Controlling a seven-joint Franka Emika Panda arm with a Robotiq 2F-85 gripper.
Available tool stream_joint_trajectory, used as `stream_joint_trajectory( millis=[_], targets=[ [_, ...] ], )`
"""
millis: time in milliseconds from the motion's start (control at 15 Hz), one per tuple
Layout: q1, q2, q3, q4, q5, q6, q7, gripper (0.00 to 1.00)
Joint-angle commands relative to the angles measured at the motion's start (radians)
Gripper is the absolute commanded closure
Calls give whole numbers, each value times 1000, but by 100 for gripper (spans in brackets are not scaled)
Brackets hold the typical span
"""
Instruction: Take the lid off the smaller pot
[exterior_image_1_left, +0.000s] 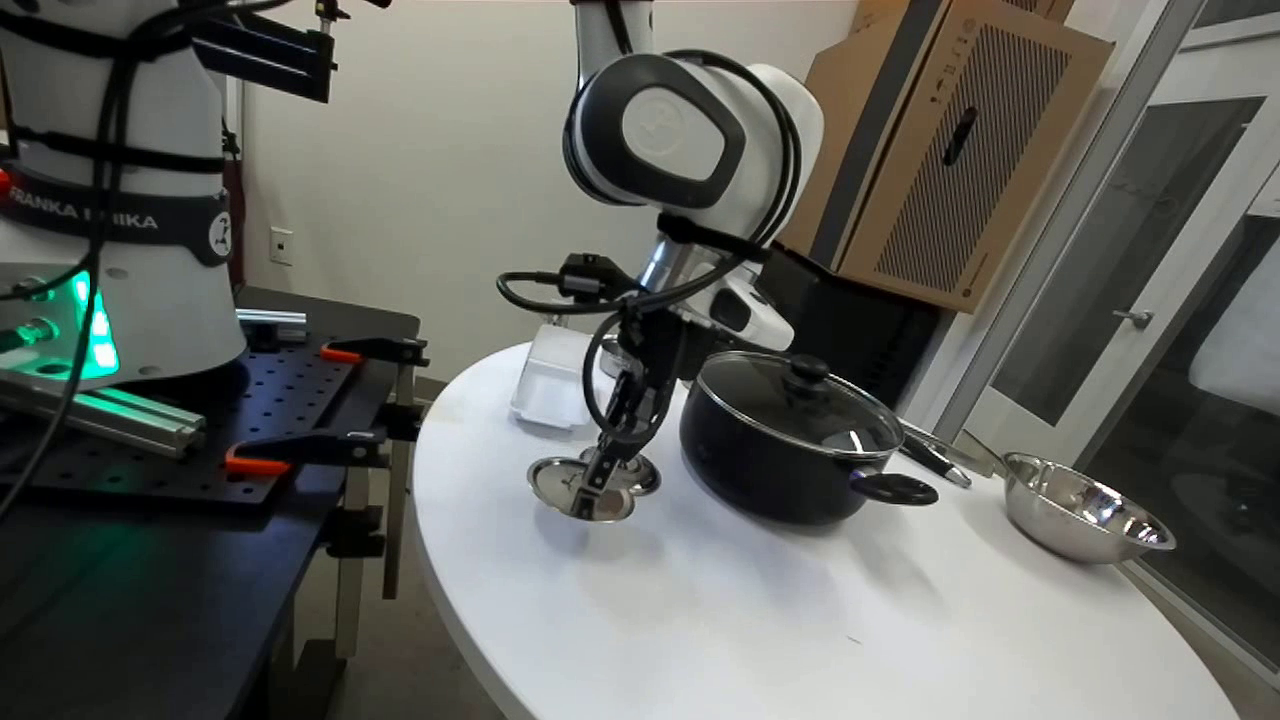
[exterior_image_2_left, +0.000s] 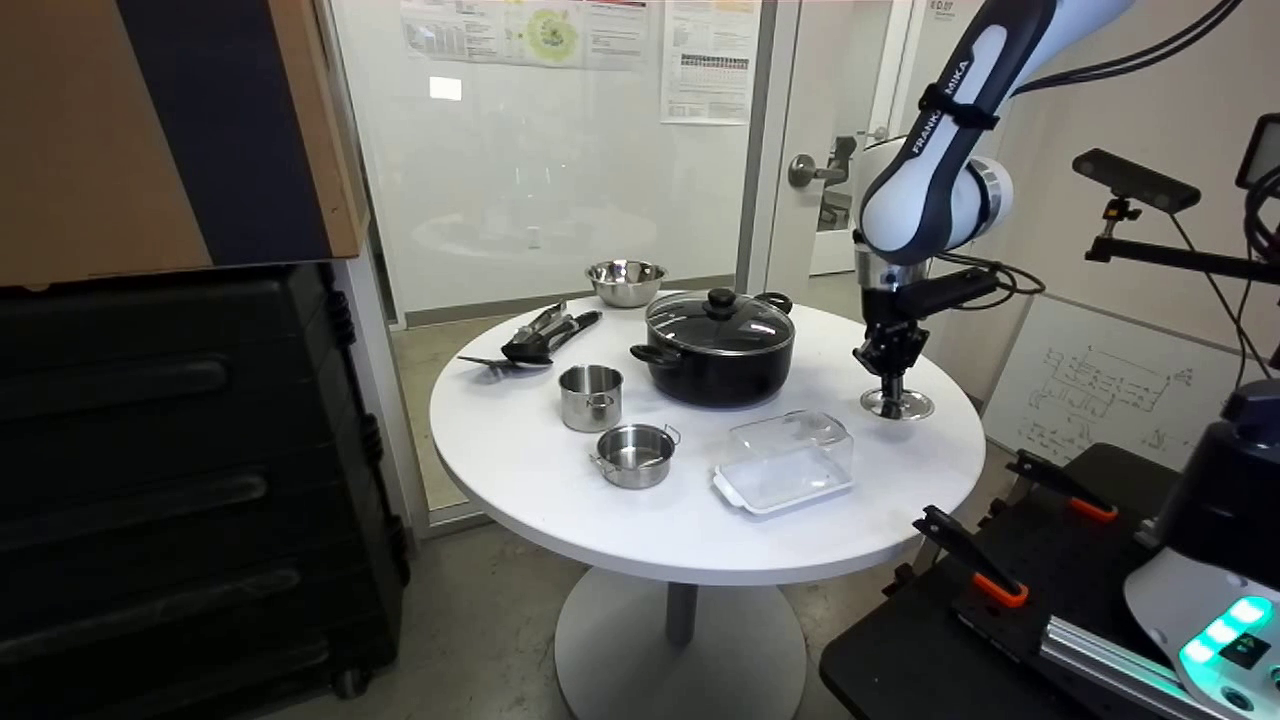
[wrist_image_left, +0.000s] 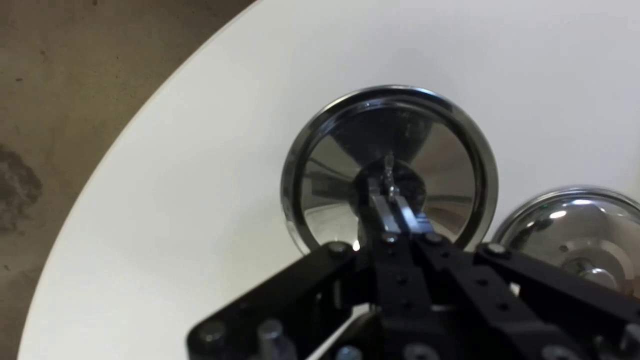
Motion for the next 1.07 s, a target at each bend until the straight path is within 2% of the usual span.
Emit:
stream_joint_trajectory(
  millis=[0,600,667,800,867,1000],
  targets=[
    [19,65,-43,34,-8,4,29,100],
    [68,131,-53,86,-14,41,36,100],
    [74,137,-54,92,-13,41,37,91],
    [81,146,-54,98,-11,41,35,79],
    [83,149,-54,100,-9,41,33,59],
    [83,155,-54,101,-4,43,31,54]
  ],
)
